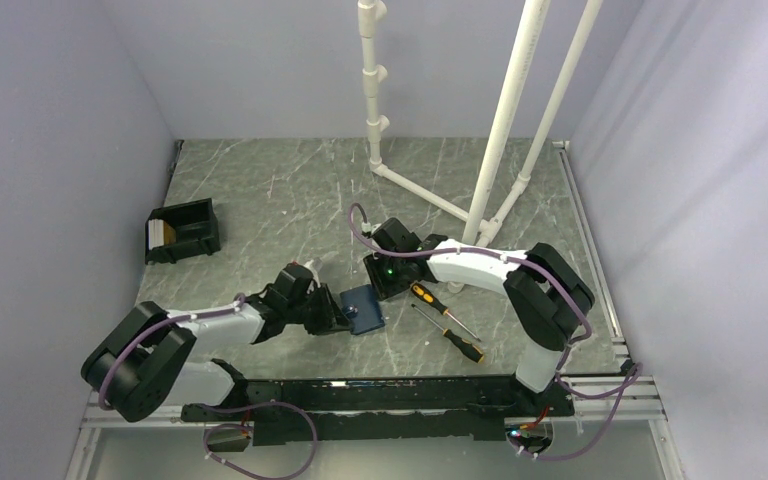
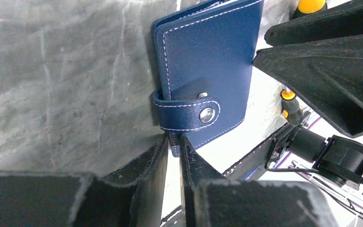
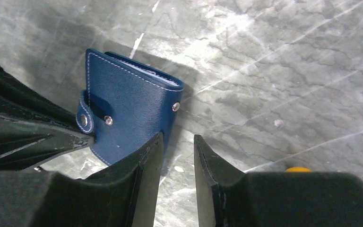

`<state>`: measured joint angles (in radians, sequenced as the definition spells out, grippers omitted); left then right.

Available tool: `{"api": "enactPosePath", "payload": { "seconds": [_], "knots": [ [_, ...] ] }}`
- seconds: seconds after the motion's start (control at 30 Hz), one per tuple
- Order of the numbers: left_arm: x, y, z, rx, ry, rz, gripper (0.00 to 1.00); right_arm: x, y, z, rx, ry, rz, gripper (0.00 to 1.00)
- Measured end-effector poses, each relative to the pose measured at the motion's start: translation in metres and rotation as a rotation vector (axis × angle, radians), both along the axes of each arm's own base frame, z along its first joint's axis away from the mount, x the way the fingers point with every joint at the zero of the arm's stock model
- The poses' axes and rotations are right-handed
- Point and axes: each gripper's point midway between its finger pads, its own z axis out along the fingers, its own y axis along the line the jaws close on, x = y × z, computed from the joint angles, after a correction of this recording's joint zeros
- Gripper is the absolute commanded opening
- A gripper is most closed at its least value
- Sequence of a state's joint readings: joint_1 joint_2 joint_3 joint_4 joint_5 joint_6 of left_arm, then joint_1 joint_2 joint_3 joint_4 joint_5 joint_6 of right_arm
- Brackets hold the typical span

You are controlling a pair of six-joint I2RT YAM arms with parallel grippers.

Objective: Put the credit cards into the card holder
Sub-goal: Close the card holder at the center of the board.

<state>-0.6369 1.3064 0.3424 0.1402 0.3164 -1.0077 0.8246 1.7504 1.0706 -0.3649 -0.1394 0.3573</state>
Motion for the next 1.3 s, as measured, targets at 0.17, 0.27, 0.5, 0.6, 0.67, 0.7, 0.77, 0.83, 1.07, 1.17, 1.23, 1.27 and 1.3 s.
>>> {"api": "enactPosePath", "payload": {
  "seconds": [0.17, 0.27, 0.5, 0.6, 0.67, 0.7, 0.77, 0.83, 1.07, 1.17, 1.23, 1.27, 1.3],
  "knots": [
    [-0.003, 0.003, 0.000, 0.006, 0.015, 0.010, 0.27, -0.005, 0.010, 0.005, 0.052, 0.024, 0.022, 0.36],
    [-0.005, 0.003, 0.001, 0.001, 0.020, 0.012, 0.39, -0.008, 0.014, 0.010, 0.079, 0.036, 0.025, 0.42],
    [-0.022, 0.016, 0.022, 0.002, 0.019, 0.015, 0.47, -0.007, 0.016, 0.030, 0.118, 0.006, 0.024, 0.44],
    [-0.020, 0.019, 0.040, -0.012, -0.010, 0.018, 0.38, -0.009, 0.018, 0.031, 0.130, 0.022, 0.025, 0.40],
    [-0.007, 0.021, 0.056, -0.035, -0.037, 0.042, 0.32, -0.012, 0.021, 0.033, 0.152, 0.036, 0.021, 0.35],
    [0.001, 0.023, 0.062, -0.045, -0.051, 0.057, 0.30, -0.013, 0.023, 0.034, 0.165, 0.044, 0.018, 0.32],
    [0.020, 0.027, 0.071, -0.089, -0.063, 0.093, 0.26, -0.016, 0.026, 0.036, 0.201, 0.061, 0.006, 0.29],
    [0.039, 0.031, 0.073, -0.133, -0.059, 0.121, 0.17, -0.020, 0.028, 0.037, 0.233, 0.085, -0.005, 0.28],
    [0.074, -0.002, 0.072, -0.280, -0.023, -0.019, 0.15, -0.025, 0.035, 0.041, 0.311, 0.148, -0.030, 0.35],
    [0.082, -0.015, 0.076, -0.324, -0.037, -0.081, 0.11, -0.026, 0.038, 0.042, 0.352, 0.168, -0.036, 0.37],
    [0.087, -0.022, 0.077, -0.340, -0.044, -0.109, 0.04, -0.026, 0.039, 0.039, 0.369, 0.189, -0.045, 0.38],
    [0.088, -0.025, 0.076, -0.344, -0.043, -0.122, 0.03, -0.026, 0.040, 0.037, 0.379, 0.205, -0.052, 0.37],
    [0.090, -0.027, 0.073, -0.342, -0.038, -0.125, 0.02, -0.026, 0.041, 0.035, 0.384, 0.218, -0.055, 0.37]
  ]
}}
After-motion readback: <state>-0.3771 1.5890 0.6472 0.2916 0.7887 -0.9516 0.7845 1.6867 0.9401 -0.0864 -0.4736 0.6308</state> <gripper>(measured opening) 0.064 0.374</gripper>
